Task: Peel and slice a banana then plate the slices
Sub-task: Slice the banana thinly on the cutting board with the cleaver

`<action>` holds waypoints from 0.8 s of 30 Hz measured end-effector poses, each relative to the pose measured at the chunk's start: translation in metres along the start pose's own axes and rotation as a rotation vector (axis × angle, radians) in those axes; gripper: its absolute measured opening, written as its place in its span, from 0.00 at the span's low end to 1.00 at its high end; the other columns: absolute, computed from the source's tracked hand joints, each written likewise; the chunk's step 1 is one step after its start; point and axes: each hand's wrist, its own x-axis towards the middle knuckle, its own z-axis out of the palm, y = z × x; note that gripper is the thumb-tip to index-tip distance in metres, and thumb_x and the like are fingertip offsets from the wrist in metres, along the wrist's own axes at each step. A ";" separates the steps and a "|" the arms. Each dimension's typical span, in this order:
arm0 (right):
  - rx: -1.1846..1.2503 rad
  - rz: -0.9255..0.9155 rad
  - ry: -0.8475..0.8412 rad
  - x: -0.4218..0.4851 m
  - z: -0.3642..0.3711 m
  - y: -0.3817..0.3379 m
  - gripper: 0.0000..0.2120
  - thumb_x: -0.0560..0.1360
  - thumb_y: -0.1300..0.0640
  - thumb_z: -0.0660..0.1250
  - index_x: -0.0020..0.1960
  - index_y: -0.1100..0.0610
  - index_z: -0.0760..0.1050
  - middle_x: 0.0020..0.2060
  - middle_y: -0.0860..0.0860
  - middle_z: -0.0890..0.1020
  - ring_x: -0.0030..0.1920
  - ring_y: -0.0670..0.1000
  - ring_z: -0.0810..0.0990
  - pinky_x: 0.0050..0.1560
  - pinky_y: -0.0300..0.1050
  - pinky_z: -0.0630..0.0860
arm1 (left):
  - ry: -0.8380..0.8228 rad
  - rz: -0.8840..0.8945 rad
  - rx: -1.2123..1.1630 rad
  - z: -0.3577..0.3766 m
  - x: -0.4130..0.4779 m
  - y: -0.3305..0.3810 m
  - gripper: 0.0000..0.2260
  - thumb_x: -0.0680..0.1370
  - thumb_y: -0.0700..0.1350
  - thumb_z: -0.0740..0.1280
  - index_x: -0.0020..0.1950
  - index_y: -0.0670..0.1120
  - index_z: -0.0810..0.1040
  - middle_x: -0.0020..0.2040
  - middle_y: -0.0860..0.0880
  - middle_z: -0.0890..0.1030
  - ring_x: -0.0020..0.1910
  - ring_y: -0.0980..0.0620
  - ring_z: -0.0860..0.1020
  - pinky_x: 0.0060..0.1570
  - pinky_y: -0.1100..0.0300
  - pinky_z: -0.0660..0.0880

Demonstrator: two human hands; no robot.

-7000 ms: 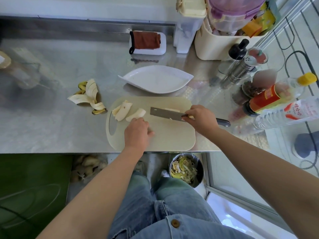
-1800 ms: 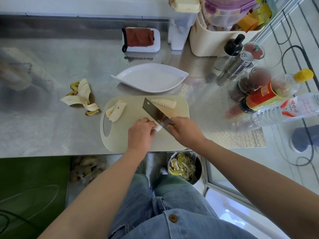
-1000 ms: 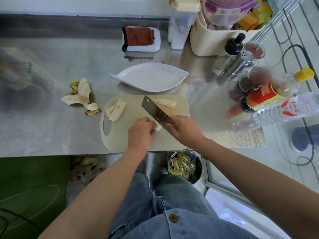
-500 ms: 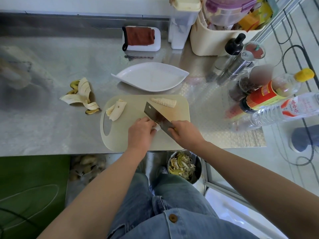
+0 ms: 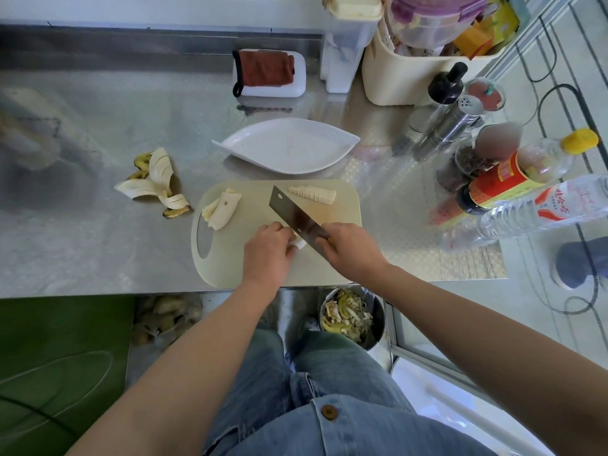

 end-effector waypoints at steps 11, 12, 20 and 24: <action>-0.028 0.031 -0.062 -0.005 0.002 0.000 0.11 0.79 0.53 0.58 0.43 0.60 0.72 0.38 0.54 0.77 0.38 0.57 0.75 0.37 0.50 0.73 | 0.002 -0.002 -0.044 0.001 -0.002 -0.001 0.06 0.75 0.44 0.70 0.50 0.45 0.81 0.48 0.48 0.79 0.48 0.47 0.75 0.43 0.55 0.71; -0.022 0.018 -0.050 -0.005 0.001 0.000 0.11 0.79 0.54 0.58 0.43 0.60 0.72 0.37 0.54 0.77 0.38 0.57 0.75 0.36 0.49 0.72 | 0.003 0.001 -0.049 0.001 -0.002 -0.002 0.07 0.74 0.44 0.70 0.51 0.45 0.81 0.48 0.48 0.79 0.48 0.47 0.75 0.43 0.55 0.72; 0.024 -0.015 0.007 -0.002 -0.006 -0.004 0.12 0.78 0.53 0.59 0.45 0.60 0.75 0.39 0.54 0.79 0.38 0.56 0.76 0.38 0.52 0.75 | -0.003 0.012 -0.071 0.000 -0.003 -0.007 0.08 0.73 0.43 0.71 0.51 0.44 0.81 0.48 0.46 0.79 0.49 0.46 0.75 0.46 0.54 0.72; 0.017 0.006 -0.010 -0.001 -0.003 -0.003 0.13 0.78 0.52 0.58 0.46 0.59 0.76 0.40 0.54 0.80 0.39 0.56 0.77 0.39 0.52 0.76 | 0.001 0.003 -0.079 0.000 -0.002 -0.005 0.07 0.74 0.42 0.70 0.51 0.44 0.82 0.48 0.47 0.79 0.48 0.47 0.75 0.46 0.55 0.72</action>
